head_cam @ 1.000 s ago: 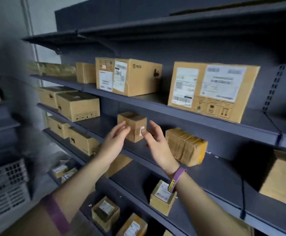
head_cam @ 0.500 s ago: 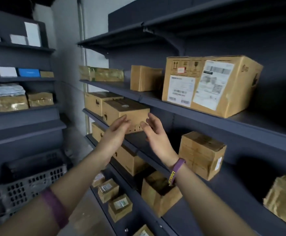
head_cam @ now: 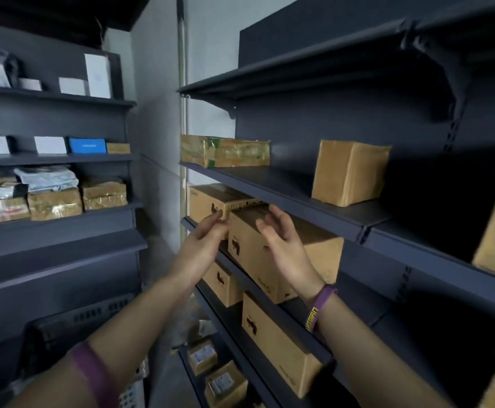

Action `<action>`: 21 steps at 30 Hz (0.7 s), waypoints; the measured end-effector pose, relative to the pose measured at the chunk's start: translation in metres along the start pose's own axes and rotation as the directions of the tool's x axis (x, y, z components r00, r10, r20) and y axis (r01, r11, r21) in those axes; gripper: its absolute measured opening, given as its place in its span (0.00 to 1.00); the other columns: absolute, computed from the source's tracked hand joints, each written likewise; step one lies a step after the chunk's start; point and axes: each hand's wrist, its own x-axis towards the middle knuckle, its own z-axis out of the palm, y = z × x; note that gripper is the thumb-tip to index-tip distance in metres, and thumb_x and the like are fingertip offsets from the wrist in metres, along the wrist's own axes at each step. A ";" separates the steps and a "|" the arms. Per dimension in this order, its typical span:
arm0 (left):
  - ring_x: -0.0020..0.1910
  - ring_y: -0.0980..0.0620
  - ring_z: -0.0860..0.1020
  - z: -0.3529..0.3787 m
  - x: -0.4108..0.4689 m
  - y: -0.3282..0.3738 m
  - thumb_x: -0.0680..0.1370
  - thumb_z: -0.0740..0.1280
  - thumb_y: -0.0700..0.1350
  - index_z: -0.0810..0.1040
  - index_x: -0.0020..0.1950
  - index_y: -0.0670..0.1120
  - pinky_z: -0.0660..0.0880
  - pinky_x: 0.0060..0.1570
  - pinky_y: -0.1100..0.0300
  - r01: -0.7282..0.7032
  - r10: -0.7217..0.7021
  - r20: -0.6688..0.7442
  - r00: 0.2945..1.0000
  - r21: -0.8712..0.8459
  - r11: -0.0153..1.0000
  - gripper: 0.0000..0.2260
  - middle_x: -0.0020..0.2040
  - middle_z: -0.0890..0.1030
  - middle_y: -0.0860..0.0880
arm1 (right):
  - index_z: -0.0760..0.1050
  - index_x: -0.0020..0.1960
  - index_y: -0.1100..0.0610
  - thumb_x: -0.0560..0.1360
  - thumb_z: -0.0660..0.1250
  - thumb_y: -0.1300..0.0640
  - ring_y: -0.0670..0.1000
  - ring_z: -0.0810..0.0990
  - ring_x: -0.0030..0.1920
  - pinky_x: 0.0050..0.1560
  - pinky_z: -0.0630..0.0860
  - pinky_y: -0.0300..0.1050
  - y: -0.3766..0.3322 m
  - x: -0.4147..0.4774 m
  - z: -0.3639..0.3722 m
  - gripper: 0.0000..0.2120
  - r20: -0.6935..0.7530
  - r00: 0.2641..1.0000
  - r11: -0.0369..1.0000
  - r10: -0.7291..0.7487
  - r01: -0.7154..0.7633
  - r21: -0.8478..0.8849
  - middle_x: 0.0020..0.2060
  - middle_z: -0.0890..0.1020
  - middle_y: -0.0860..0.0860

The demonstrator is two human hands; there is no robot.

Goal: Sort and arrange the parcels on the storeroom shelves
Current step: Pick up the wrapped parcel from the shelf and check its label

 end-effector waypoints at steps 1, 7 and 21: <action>0.72 0.53 0.64 -0.010 0.016 -0.005 0.80 0.60 0.55 0.67 0.73 0.58 0.58 0.61 0.60 0.000 0.000 -0.002 1.000 -0.001 1.000 0.20 0.73 0.68 0.54 | 0.59 0.77 0.48 0.78 0.64 0.46 0.38 0.69 0.64 0.72 0.68 0.53 0.004 0.014 0.011 0.29 0.002 1.000 1.000 -0.005 0.005 -0.016 0.73 0.68 0.48; 0.60 0.59 0.65 -0.075 0.121 -0.047 0.79 0.61 0.57 0.69 0.70 0.61 0.60 0.60 0.59 -0.012 0.013 0.037 0.999 -0.035 0.999 0.19 0.61 0.70 0.59 | 0.59 0.76 0.46 0.79 0.63 0.47 0.43 0.69 0.66 0.72 0.67 0.54 0.030 0.094 0.076 0.27 -0.046 0.999 0.996 -0.029 0.025 -0.090 0.73 0.68 0.47; 0.59 0.61 0.66 -0.164 0.375 -0.065 0.78 0.61 0.61 0.66 0.73 0.59 0.63 0.52 0.63 -0.085 0.097 0.236 0.967 -0.061 0.994 0.23 0.70 0.69 0.58 | 0.60 0.76 0.49 0.79 0.65 0.49 0.39 0.72 0.63 0.67 0.68 0.41 0.038 0.296 0.153 0.28 -0.257 0.961 0.962 -0.103 0.031 -0.270 0.70 0.71 0.45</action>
